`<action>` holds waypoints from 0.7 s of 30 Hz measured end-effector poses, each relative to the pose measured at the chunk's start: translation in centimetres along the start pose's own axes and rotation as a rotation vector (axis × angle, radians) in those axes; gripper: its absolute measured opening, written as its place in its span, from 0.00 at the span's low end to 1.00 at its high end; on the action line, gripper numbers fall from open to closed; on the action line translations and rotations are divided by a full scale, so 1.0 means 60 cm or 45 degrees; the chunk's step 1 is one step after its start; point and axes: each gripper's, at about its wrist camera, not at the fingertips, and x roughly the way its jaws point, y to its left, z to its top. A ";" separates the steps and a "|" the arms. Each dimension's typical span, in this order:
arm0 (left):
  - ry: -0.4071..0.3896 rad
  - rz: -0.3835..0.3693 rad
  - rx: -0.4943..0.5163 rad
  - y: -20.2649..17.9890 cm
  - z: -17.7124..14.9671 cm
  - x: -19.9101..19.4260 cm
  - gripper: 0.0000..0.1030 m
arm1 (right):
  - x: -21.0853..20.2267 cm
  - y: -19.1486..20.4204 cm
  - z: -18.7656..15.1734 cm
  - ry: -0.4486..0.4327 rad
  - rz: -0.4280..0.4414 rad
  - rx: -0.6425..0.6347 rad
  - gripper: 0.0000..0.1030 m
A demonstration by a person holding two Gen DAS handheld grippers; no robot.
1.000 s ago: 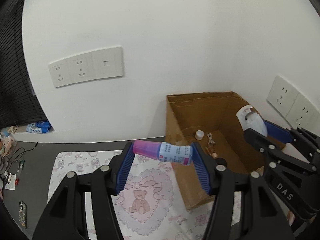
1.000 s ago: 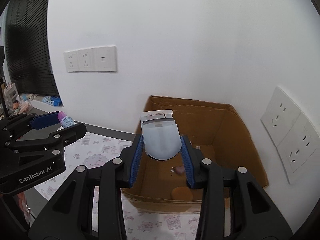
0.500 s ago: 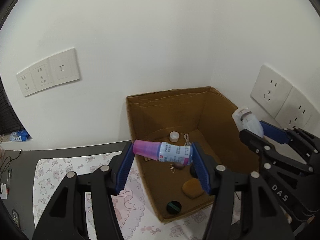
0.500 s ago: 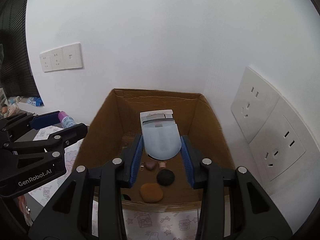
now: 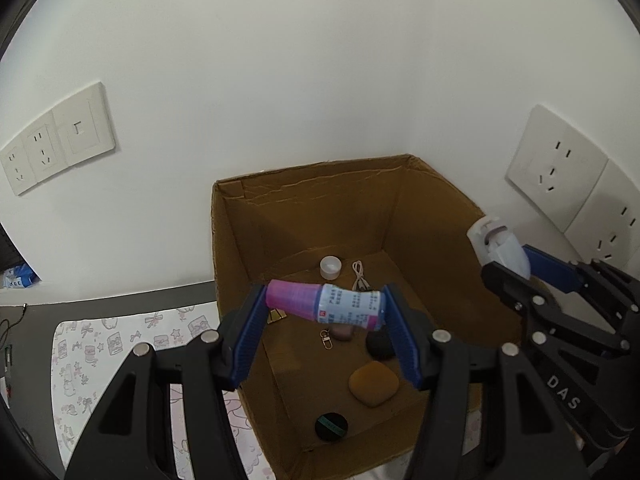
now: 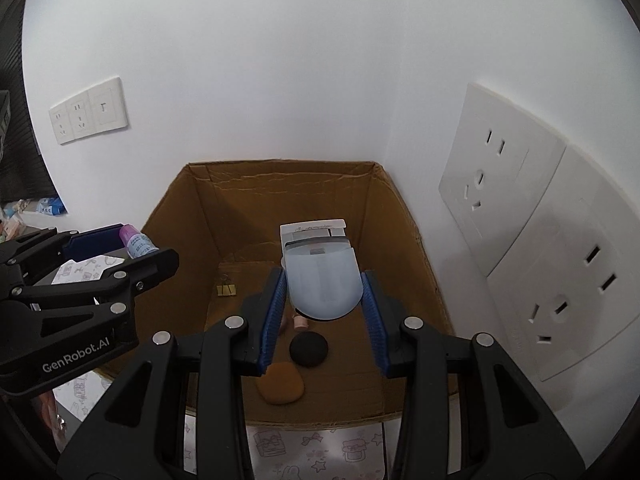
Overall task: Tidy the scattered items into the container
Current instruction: 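Open both grippers to drop the jar and bottle into the box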
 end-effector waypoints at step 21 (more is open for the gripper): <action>0.202 0.105 -0.023 0.007 -0.005 0.088 0.85 | 0.058 -0.009 -0.004 0.121 -0.031 0.020 0.81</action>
